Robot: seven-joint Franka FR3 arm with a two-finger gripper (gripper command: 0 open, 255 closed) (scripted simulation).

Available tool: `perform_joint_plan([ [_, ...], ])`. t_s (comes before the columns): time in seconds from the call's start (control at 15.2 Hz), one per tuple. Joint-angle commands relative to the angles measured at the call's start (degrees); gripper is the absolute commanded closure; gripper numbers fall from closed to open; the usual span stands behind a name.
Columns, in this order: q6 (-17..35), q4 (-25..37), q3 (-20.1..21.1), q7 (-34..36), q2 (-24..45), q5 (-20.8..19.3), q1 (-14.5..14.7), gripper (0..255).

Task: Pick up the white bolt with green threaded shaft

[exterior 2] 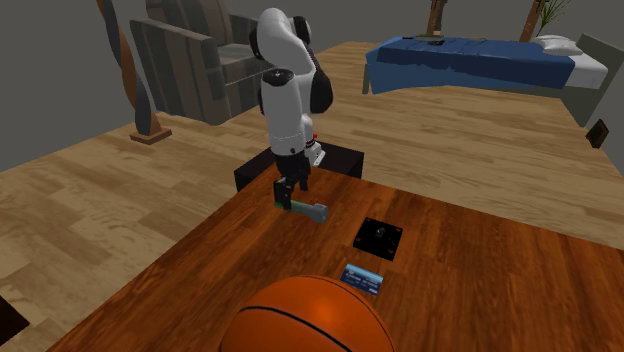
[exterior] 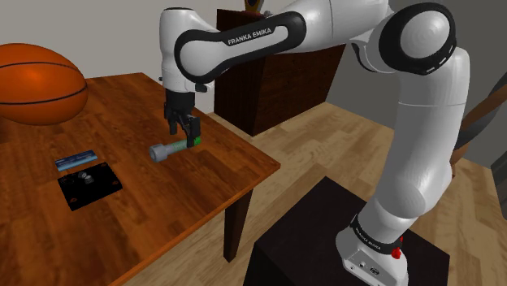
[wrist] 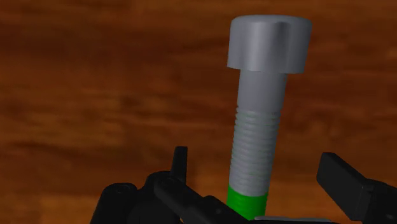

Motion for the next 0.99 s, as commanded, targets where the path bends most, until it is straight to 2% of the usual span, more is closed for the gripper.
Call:
perform_joint_plan([
  [0.0,1.0,-0.01,-0.47,0.8,1.11,-0.76,0.5,0],
  [0.4,3.96,-1.87,-1.07,1.31,2.49,-1.83,0.84,0],
  [0.46,3.84,-1.74,-1.06,1.35,2.5,-1.83,0.9,255],
  [0.92,3.92,-2.05,-0.98,1.19,2.23,-1.66,0.69,255],
])
